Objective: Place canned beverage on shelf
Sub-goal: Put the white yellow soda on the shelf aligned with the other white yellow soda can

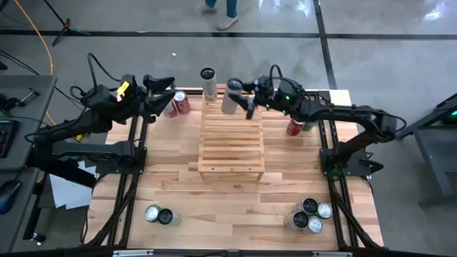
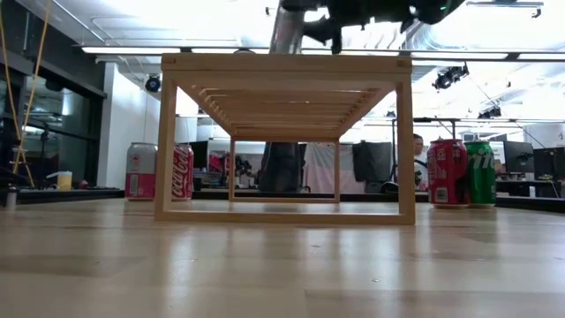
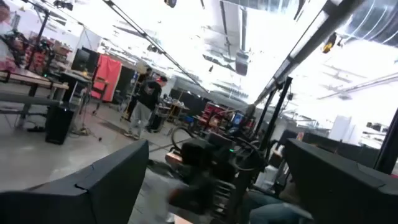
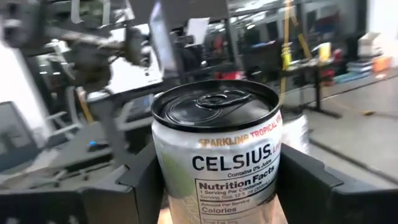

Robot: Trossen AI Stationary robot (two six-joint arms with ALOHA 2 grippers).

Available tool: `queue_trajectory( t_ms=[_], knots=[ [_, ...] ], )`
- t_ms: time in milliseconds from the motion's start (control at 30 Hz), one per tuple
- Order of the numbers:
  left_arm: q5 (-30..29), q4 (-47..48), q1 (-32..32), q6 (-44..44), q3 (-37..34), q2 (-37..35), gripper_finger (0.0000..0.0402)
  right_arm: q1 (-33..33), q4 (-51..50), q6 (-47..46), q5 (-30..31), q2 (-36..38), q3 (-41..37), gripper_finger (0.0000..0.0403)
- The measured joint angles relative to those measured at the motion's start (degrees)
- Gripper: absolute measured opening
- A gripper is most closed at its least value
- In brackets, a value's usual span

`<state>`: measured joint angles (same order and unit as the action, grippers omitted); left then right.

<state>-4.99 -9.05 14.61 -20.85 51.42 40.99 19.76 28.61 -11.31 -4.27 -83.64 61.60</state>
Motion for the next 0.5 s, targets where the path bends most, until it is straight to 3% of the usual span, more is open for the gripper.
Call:
queue_trajectory(
  t_ms=[200, 500],
  knots=[
    [0.0, -1.93, 0.0, -0.64, -0.02, -0.02, 0.0364, 3.28, -2.2, 2.36, 0.13, -7.9, 7.07, 0.023],
    [0.02, -2.07, -0.02, -1.6, -0.02, -0.51, 0.0364, 6.44, -5.93, 2.92, 2.8, -11.47, 10.41, 0.023]
  ],
)
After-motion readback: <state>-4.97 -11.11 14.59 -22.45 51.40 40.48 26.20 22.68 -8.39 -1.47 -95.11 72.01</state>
